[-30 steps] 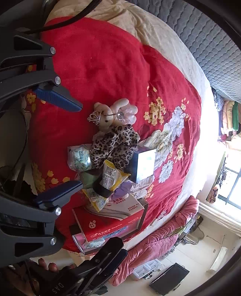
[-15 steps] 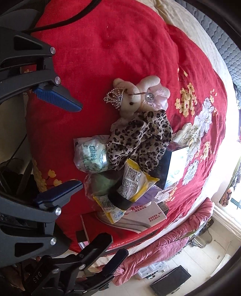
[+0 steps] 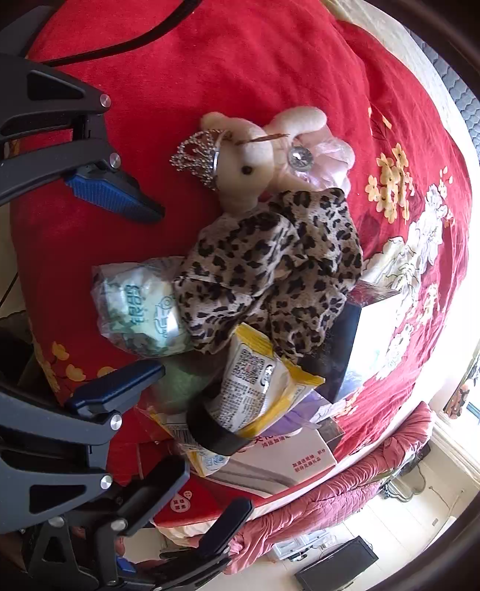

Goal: Organize soft objects
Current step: 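Grasp a white wet-wipe pack with the left gripper while the right gripper grasps the yellow snack bag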

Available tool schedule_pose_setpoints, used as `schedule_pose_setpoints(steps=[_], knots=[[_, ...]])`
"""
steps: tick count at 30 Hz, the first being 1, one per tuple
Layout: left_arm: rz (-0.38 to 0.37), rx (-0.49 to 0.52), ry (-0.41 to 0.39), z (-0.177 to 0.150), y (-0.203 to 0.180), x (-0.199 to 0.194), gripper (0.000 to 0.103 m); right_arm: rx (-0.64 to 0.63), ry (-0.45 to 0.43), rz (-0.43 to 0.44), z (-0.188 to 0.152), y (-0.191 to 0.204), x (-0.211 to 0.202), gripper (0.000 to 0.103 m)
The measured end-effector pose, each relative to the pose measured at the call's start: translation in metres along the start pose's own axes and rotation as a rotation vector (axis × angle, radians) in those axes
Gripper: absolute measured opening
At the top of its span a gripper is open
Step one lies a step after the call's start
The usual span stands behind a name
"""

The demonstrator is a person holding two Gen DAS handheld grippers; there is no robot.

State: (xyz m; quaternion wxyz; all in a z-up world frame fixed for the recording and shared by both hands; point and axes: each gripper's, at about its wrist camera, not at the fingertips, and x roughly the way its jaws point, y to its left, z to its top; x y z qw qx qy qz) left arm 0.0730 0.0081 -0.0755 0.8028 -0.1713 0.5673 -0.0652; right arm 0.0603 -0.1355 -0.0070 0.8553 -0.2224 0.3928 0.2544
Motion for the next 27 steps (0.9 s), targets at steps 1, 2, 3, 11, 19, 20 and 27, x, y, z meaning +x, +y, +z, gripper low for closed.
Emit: schedule_pose_setpoints(steps=[1,2,3,11,19,20,27], knots=[[-0.003,0.001,-0.003,0.001,0.0,0.0,0.076,-0.014,0.006,0.01,0.002,0.001,0.003,0.078],[-0.005,0.005,-0.003,0.001,0.001,0.001,0.076,-0.033,0.018,0.019,0.003,0.003,0.008,0.078],[-0.007,0.01,-0.005,0.001,0.001,0.002,0.076,-0.055,0.034,0.016,0.005,0.005,0.013,0.078],[-0.037,0.012,-0.011,0.001,0.012,0.002,0.071,-0.08,0.078,0.068,0.011,0.0,0.039,0.078],[-0.067,0.016,-0.009,0.0,0.018,0.0,0.068,-0.089,0.067,0.11,0.011,0.001,0.048,0.076],[-0.071,0.015,-0.008,0.0,0.019,0.0,0.068,-0.09,0.061,0.111,0.011,0.001,0.048,0.075],[-0.026,0.038,-0.001,0.005,0.008,0.006,0.067,-0.075,0.049,0.187,0.007,0.004,0.054,0.046]])
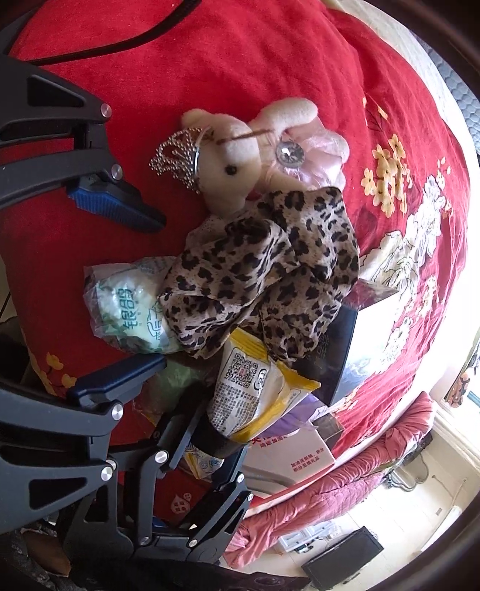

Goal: Organize soft objects
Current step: 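Grasp a white wet-wipe pack with the left gripper while the right gripper grasps the yellow snack bag, then carry the wipe pack and snack bag over the pink tray with both grippers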

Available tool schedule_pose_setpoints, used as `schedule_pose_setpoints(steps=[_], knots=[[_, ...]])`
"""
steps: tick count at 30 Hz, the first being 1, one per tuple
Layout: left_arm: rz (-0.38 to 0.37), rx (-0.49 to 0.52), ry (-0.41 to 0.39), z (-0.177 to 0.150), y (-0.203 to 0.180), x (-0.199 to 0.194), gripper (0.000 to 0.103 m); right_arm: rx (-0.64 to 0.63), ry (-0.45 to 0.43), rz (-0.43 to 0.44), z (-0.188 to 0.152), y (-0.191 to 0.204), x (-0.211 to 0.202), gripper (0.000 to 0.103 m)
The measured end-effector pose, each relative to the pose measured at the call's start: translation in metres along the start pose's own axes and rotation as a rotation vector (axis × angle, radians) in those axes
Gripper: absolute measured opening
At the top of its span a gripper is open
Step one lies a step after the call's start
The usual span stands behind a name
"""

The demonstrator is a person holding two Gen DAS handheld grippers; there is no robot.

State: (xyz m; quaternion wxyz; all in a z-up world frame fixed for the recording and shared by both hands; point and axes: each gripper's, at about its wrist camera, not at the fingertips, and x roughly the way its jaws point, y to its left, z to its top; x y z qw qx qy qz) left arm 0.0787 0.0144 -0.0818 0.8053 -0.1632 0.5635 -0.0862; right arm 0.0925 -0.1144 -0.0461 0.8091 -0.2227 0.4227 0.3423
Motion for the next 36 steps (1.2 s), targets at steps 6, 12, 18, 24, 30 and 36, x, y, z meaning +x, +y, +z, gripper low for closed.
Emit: schedule_pose_setpoints(steps=[6,12,18,24,30,36], knots=[[-0.031,0.016,-0.006,-0.001,-0.01,0.004,0.041,0.1,-0.06,0.044,-0.005,-0.013,-0.014,0.041],[-0.035,0.048,-0.021,-0.011,-0.014,-0.011,0.039,0.203,-0.121,0.062,-0.009,-0.023,-0.038,0.041],[-0.025,0.037,-0.038,-0.026,-0.01,-0.032,0.039,0.3,-0.16,0.033,-0.015,-0.036,-0.054,0.041],[-0.015,0.034,-0.055,-0.039,-0.01,-0.053,0.038,0.339,-0.207,0.041,-0.02,-0.038,-0.072,0.041],[-0.001,0.067,-0.106,-0.047,-0.023,-0.079,0.038,0.354,-0.262,0.045,-0.021,-0.033,-0.089,0.041],[0.015,0.107,-0.17,-0.04,-0.045,-0.098,0.038,0.386,-0.324,0.029,-0.025,-0.035,-0.11,0.041]])
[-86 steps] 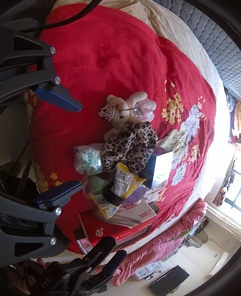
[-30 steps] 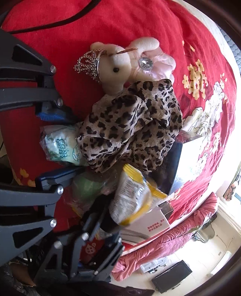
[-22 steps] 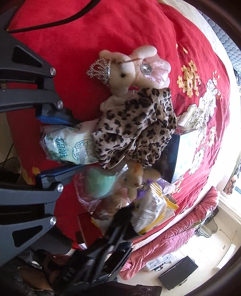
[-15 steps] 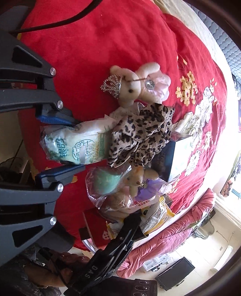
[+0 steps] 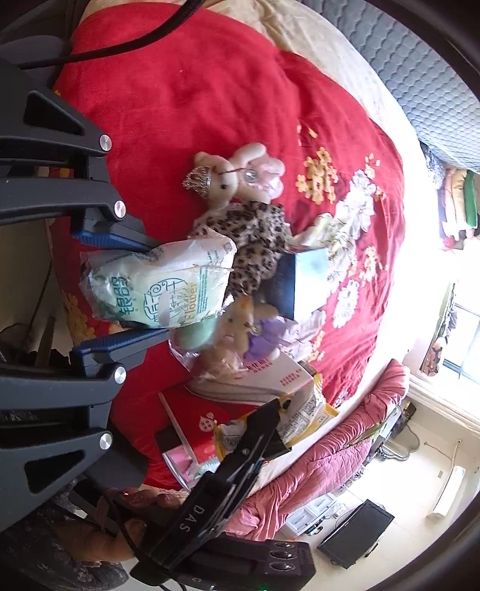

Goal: Organize soft objects
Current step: 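Carry the wipe pack and snack bag over the pink tray with both grippers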

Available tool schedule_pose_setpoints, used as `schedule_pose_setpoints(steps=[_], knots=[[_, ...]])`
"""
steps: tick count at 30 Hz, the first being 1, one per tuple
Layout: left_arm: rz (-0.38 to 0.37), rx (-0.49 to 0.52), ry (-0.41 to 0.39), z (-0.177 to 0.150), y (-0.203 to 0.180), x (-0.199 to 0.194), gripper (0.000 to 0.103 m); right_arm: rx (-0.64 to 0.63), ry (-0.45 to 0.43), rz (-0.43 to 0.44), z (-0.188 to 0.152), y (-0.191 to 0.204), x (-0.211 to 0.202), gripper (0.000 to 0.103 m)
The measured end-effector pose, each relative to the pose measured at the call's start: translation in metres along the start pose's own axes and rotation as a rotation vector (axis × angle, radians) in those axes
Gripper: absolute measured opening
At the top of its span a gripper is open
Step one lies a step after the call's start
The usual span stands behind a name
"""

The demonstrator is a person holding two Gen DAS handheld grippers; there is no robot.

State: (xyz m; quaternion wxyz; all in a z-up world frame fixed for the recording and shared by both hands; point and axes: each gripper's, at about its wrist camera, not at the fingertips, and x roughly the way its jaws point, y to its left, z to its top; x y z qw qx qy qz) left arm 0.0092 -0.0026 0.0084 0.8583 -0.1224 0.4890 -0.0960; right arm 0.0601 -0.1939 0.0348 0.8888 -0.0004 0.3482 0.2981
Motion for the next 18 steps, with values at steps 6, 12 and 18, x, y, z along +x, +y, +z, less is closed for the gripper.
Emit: schedule_pose_setpoints(steps=[6,12,18], knots=[[0.002,0.044,-0.035,0.016,-0.026,-0.008,0.038,0.037,-0.054,-0.026,0.002,-0.011,-0.023,0.041],[0.001,0.104,-0.071,0.033,-0.058,-0.013,0.038,0.066,-0.11,-0.063,0.004,-0.027,-0.046,0.041],[-0.018,0.145,-0.084,0.049,-0.089,-0.009,0.038,0.106,-0.147,-0.098,0.002,-0.045,-0.063,0.041]])
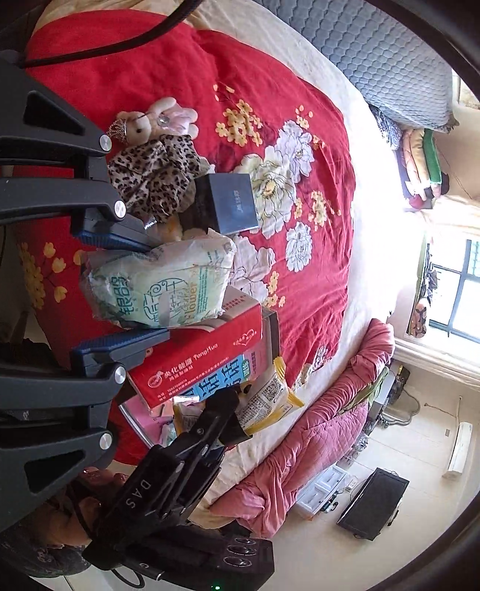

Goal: Organize soft objects
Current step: 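Carry the wipe pack and snack bag over the pink tray with both grippers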

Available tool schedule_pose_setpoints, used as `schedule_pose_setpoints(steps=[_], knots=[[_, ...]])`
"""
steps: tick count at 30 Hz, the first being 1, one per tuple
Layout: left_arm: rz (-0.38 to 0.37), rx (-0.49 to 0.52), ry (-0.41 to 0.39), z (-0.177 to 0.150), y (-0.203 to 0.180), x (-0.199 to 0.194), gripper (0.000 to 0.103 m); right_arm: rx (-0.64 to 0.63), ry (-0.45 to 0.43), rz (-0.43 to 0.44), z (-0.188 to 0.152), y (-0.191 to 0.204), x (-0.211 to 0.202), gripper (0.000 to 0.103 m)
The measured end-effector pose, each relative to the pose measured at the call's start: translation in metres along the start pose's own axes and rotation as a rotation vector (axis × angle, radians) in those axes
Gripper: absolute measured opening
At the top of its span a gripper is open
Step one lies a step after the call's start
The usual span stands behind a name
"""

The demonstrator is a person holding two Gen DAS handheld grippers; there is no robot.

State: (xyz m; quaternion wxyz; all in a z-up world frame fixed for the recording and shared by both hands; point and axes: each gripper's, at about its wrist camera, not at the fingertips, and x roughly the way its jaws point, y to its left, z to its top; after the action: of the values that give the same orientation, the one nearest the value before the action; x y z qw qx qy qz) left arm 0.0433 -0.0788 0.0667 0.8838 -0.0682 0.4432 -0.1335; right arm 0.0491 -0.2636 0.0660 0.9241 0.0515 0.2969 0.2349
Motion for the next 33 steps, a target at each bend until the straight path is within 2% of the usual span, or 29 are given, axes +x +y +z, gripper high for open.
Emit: schedule_pose_setpoints(steps=[7,17,25,33], knots=[[-0.034,0.05,-0.001,0.019,-0.035,0.017,0.038,0.058,-0.049,-0.062,0.003,-0.027,-0.017,0.041],[-0.116,0.12,0.037,0.038,-0.092,0.053,0.038,0.164,-0.125,-0.266,0.004,-0.092,-0.052,0.041],[-0.13,0.186,0.097,0.038,-0.132,0.091,0.038,0.242,-0.105,-0.409,-0.009,-0.14,-0.064,0.041],[-0.138,0.235,0.168,0.031,-0.163,0.129,0.038,0.263,-0.021,-0.52,-0.026,-0.17,-0.056,0.041]])
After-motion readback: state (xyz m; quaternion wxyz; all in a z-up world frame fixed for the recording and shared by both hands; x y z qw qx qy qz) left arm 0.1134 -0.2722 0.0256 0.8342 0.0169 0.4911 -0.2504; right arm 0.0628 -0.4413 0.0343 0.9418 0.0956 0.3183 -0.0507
